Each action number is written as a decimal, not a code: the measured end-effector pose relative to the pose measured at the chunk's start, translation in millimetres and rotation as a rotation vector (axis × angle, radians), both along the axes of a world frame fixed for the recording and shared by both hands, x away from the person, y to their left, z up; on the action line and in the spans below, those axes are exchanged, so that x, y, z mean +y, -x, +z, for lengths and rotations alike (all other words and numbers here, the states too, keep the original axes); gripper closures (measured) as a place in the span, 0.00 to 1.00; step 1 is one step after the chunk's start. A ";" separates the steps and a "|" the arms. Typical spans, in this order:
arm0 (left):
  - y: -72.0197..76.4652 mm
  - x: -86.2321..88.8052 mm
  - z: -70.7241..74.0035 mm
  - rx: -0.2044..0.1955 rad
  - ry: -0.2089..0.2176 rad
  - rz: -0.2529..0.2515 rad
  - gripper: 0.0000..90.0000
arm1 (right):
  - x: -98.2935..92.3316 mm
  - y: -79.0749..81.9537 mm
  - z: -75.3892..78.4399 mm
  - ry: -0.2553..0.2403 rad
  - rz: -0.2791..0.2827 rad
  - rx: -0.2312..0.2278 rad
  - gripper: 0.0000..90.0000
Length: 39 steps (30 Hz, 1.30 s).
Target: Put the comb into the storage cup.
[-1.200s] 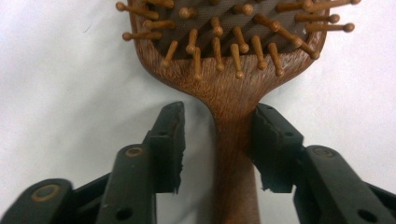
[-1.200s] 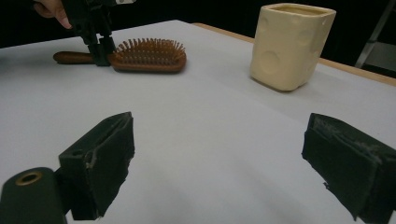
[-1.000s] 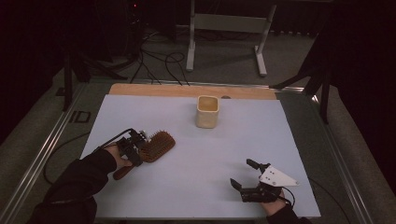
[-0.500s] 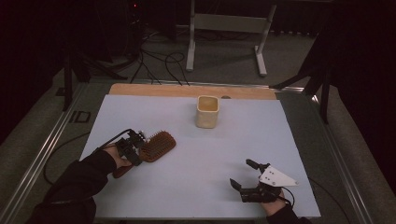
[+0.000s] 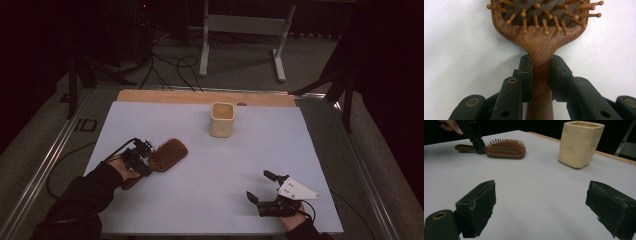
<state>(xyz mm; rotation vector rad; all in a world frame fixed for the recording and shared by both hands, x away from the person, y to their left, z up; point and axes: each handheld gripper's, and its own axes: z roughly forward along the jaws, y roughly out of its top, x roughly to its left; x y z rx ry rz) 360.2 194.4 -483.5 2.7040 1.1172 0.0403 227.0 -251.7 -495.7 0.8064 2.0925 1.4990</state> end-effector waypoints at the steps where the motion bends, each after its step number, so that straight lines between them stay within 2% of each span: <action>1: 0.1 -0.1 1.3 -0.005 -0.002 -0.008 0.82 | 0.0 0.0 0.0 0.001 0.000 0.000 0.10; 6: 0.8 -0.3 4.0 -0.027 0.027 0.007 0.83 | -0.2 0.3 0.2 0.000 -0.001 0.002 0.10; 7: 1.7 0.0 5.5 -0.045 0.048 0.017 0.83 | -0.3 0.3 0.2 -0.001 -0.001 0.002 0.10; 11: 3.5 0.2 10.6 -0.065 0.083 0.010 0.83 | -0.4 0.2 0.2 -0.002 -0.002 0.002 0.10; 15: 5.9 -0.2 15.8 -0.102 0.120 0.028 0.83 | -0.2 0.4 0.2 -0.001 0.000 0.002 0.10; 17: 7.6 -0.4 17.8 -0.126 0.138 0.022 0.83 | -0.3 0.3 0.3 0.001 -0.002 0.000 0.10; 22: 10.9 -2.8 21.0 -0.150 0.173 0.015 0.82 | 0.0 -0.1 -0.2 0.001 0.001 -0.001 0.10; 24: 12.6 -4.5 21.7 -0.171 0.186 0.020 0.82 | 0.1 0.0 -0.1 0.000 0.001 0.001 0.10; 27: 15.2 -6.1 23.3 -0.188 0.223 0.021 0.82 | -0.2 0.1 -0.1 -0.002 0.000 0.001 0.10; 32: 20.8 -11.3 24.7 -0.230 0.247 0.015 0.82 | 0.4 -0.1 -0.3 -0.001 0.002 0.002 0.10; 33: 21.2 -11.7 24.9 -0.225 0.258 0.005 0.82 | 0.5 0.0 -0.3 0.000 0.002 0.002 0.10; 35: 24.4 -14.0 24.9 -0.246 0.272 0.002 0.82 | 0.2 -0.2 -0.3 -0.001 0.002 0.000 0.10; 36: 25.3 -14.7 24.7 -0.243 0.291 0.002 0.82 | 0.1 -0.1 -0.2 -0.001 0.001 0.001 0.10; 37: 25.3 -14.7 24.7 -0.243 0.291 0.002 0.82 | 0.1 -0.1 -0.2 -0.001 0.001 0.001 0.10; 39: 28.5 -17.0 24.0 -0.261 0.315 -0.003 0.82 | 0.2 -0.1 -0.4 -0.002 0.000 0.007 0.10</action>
